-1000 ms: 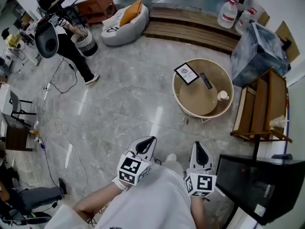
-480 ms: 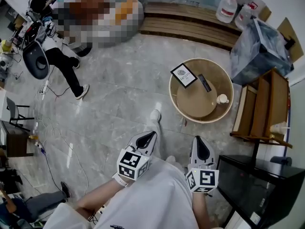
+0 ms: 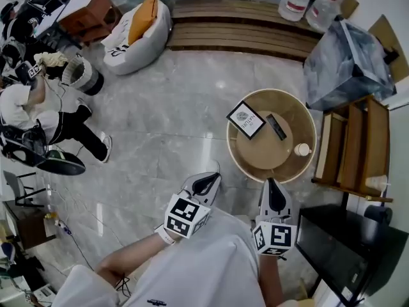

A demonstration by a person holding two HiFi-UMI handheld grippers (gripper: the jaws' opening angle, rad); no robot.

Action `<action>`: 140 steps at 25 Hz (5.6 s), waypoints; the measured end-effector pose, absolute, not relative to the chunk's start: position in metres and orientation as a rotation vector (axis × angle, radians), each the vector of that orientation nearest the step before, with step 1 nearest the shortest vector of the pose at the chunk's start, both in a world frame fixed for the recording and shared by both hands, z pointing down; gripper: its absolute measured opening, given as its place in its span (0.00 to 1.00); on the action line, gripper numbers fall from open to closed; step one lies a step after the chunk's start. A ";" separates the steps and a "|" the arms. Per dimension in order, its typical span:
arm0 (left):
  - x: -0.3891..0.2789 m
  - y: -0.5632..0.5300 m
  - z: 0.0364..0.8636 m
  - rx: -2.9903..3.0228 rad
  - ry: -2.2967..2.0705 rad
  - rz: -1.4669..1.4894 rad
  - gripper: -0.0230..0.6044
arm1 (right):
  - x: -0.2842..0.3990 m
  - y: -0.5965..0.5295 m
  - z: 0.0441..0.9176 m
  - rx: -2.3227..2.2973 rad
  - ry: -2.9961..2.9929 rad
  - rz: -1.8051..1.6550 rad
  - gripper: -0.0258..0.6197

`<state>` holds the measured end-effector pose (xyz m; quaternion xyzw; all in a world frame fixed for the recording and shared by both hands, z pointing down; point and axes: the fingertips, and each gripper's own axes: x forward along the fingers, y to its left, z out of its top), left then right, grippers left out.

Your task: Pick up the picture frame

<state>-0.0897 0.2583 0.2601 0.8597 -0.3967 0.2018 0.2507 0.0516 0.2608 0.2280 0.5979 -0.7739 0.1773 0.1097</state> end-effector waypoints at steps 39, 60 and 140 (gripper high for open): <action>-0.068 0.007 0.458 2.029 -0.959 0.694 0.05 | 0.048 0.033 0.352 1.545 -2.252 0.682 0.05; -0.061 -0.066 0.666 1.952 -0.898 0.934 0.24 | 0.055 0.004 0.519 1.507 -2.133 0.936 0.05; -0.033 0.004 0.458 2.058 -0.826 0.750 0.14 | 0.073 0.065 0.339 1.656 -2.233 0.644 0.05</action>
